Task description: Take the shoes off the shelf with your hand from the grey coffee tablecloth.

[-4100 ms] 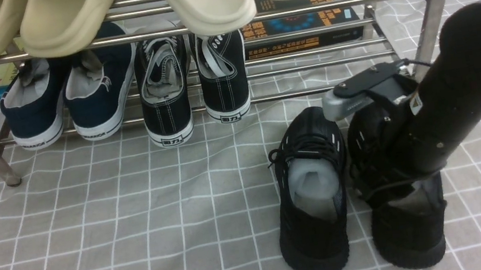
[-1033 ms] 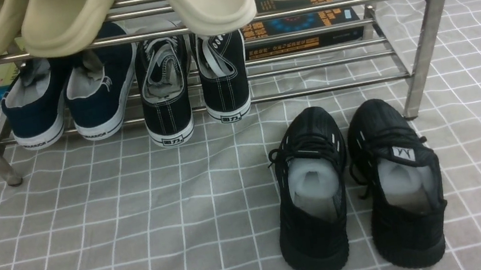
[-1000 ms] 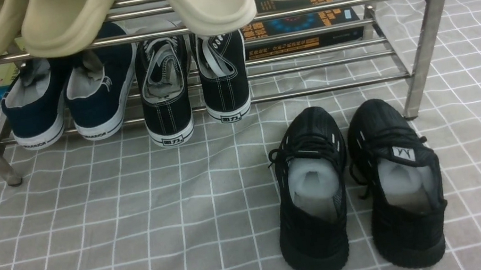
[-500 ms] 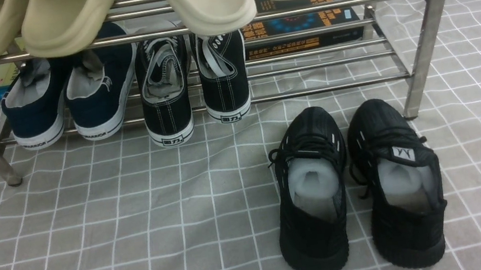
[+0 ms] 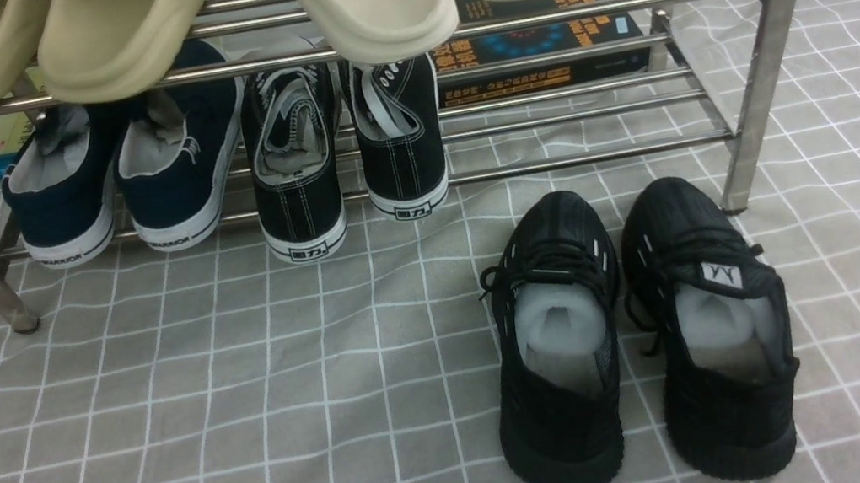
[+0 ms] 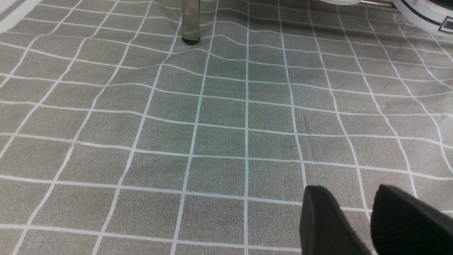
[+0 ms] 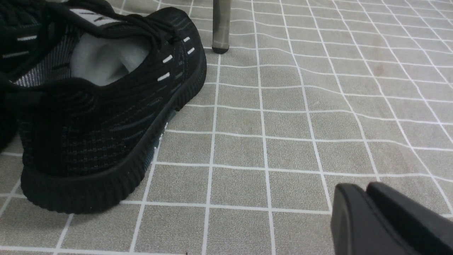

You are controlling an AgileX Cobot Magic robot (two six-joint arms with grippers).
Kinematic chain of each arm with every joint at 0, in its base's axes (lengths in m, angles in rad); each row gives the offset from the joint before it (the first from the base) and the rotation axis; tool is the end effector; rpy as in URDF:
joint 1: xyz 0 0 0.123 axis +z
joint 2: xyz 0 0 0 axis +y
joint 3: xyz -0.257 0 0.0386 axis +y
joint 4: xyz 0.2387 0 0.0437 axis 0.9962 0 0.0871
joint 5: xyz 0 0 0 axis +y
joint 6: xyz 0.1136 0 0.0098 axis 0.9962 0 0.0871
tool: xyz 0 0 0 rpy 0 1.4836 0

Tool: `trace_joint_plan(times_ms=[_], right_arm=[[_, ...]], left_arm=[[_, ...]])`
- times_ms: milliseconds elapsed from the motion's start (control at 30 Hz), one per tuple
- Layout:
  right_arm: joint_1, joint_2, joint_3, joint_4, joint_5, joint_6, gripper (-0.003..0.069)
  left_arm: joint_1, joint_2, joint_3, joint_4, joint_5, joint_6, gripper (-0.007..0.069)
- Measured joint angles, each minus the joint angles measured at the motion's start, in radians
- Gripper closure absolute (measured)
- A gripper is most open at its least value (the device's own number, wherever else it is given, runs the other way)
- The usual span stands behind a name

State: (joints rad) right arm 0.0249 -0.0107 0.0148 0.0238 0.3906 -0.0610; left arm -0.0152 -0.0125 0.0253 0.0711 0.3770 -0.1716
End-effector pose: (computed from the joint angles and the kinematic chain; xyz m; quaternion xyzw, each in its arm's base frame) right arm 0.0901 0.0033 0.1669 -0.0285 0.8065 -0.0005 0.5905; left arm 0.0906 0.0016 0.1650 -0.0441 0.8041 -0.0252 0.5923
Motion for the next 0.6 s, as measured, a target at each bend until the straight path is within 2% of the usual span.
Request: trace_joint_plan(times_ms=[600], right_arm=[[0.000, 0.000, 0.000, -0.002, 0.000, 0.000, 0.0562]], left_arm=[[0.000, 0.000, 0.000, 0.000, 0.000, 0.000, 0.0384]])
